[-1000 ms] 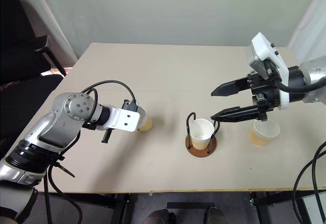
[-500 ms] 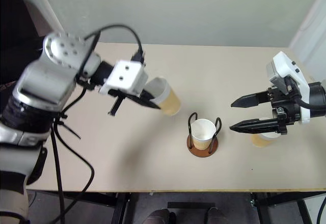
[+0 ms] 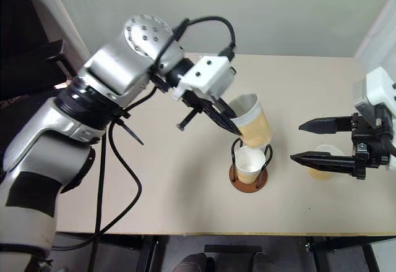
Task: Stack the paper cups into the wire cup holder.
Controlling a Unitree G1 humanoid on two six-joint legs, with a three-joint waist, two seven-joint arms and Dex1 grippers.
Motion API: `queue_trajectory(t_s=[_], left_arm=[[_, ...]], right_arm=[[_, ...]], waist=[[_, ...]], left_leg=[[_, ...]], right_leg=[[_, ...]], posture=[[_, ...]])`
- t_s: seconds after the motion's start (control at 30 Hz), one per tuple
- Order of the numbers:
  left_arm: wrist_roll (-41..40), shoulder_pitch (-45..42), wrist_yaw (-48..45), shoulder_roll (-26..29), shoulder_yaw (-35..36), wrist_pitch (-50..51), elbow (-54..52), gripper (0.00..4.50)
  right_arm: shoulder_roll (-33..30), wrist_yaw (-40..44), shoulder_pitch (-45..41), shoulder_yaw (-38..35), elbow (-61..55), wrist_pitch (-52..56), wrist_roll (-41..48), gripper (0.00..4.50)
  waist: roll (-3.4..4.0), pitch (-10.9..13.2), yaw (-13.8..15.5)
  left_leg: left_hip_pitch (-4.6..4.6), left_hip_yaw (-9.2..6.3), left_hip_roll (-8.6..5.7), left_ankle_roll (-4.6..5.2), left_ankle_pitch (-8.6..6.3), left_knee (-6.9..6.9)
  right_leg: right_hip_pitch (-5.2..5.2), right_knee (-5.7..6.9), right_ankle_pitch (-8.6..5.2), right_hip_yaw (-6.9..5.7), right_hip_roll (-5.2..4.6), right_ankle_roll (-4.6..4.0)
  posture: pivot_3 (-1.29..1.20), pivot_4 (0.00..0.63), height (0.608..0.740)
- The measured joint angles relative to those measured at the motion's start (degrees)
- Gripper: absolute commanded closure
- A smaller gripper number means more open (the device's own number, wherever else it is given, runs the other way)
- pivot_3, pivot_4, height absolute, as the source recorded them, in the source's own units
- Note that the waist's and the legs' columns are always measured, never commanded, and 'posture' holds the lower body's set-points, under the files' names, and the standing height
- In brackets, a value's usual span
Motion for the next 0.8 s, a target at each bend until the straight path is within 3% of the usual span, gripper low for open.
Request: queue_trajectory(t_s=[0.2, 0.67, 0.8], left_arm=[[1.5, 0.0, 0.0, -2.2, -7.2, -8.5, 5.0, 4.46], [9.4, 0.9, 0.0, -6.4, -8.8, -17.6, 7.6, 4.46], [11.4, 1.1, -0.1, -8.1, -8.2, -18.5, 7.9, 3.51]], right_arm=[[-4.4, -1.5, 1.1, -7.5, -0.4, 3.7, 3.1, 0.94], [-6.1, -2.8, 3.6, -10.6, -0.2, 3.8, 5.5, 0.94], [-6.0, -2.8, 5.3, -10.5, -0.2, 1.8, 4.8, 0.94]], waist=[[0.02, 0.0, 0.2], [0.03, 0.0, 0.3], [0.04, 0.0, 0.3]], left_leg=[[-0.04, 0.06, -0.03, 0.05, -0.04, 0.1], [-0.17, 0.08, -0.07, 0.3, -0.26, 0.53], [-0.23, 0.05, -0.07, 0.4, -0.39, 0.81]], right_leg=[[0.01, 0.01, -0.01, 0.02, 0.01, 0.14], [0.07, 0.05, -0.11, 0.05, 0.02, 0.41], [0.12, 0.06, -0.1, 0.04, 0.03, 0.48]], posture=[[0.0, 0.15, 0.74], [0.0, 0.15, 0.74], [0.0, 0.15, 0.74]])
